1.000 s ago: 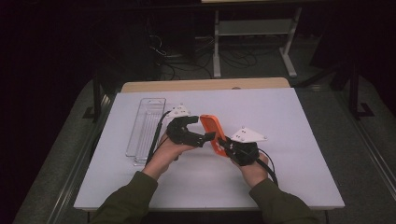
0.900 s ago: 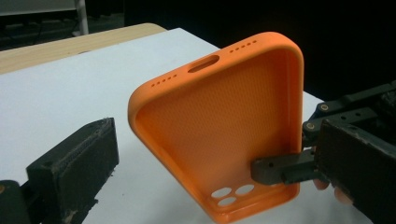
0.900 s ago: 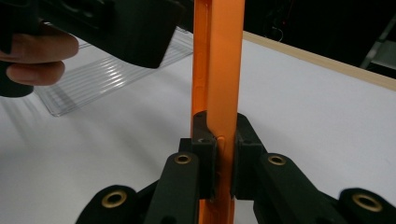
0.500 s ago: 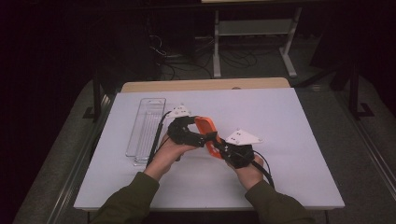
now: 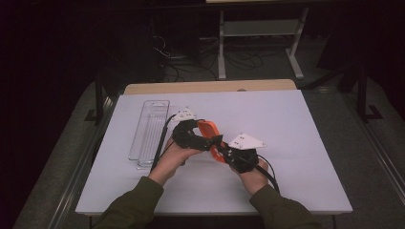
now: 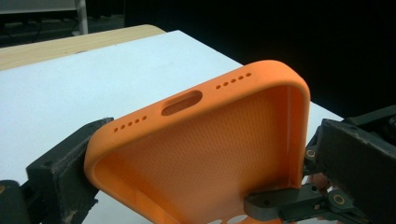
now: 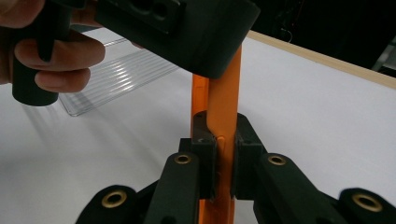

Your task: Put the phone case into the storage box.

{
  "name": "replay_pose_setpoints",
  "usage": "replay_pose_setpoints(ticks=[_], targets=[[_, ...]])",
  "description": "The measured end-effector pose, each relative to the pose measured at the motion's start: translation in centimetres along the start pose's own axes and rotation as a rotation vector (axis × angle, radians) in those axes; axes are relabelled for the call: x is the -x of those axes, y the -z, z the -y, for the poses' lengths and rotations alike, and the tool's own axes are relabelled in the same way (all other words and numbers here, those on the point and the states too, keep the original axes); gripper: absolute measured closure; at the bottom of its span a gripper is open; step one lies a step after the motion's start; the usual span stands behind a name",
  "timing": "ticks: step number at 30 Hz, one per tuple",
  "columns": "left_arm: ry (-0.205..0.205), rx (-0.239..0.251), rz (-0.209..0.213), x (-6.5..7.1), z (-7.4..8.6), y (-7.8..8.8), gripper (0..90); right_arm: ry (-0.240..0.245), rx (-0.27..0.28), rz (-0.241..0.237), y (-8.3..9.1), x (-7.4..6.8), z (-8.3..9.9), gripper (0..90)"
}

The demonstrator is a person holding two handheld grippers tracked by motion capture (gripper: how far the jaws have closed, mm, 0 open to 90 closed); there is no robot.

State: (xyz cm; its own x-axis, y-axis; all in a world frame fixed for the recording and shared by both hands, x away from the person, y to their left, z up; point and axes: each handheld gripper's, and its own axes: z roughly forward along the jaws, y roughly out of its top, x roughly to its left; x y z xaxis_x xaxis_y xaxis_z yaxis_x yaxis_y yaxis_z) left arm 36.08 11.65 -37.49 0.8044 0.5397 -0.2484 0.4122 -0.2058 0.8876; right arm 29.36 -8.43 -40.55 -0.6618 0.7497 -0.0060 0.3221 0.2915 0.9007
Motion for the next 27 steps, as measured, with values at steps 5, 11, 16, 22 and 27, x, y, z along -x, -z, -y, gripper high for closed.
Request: replay_pose_setpoints(ticks=[5,11,16,22,27], targets=[[0.011,-0.009,-0.006,-0.04,0.02,-0.03,0.0,0.007,-0.005,0.003,-0.08,-0.14,0.02,81.4],[0.051,-0.008,-0.016,-0.16,0.07,-0.03,3.3,0.013,-0.014,0.005,-0.18,-0.29,0.06,81.3],[0.070,-0.011,-0.020,-0.30,-0.02,0.19,6.6,0.032,-0.016,0.011,-0.27,-0.41,0.08,81.2],[0.094,0.003,-0.015,-0.36,-0.06,0.27,9.2,0.023,-0.020,0.007,-0.26,-0.68,0.06,81.2],[0.090,0.004,-0.017,-0.30,-0.11,0.37,9.7,0.028,-0.015,0.005,-0.23,-0.68,0.06,81.2]])
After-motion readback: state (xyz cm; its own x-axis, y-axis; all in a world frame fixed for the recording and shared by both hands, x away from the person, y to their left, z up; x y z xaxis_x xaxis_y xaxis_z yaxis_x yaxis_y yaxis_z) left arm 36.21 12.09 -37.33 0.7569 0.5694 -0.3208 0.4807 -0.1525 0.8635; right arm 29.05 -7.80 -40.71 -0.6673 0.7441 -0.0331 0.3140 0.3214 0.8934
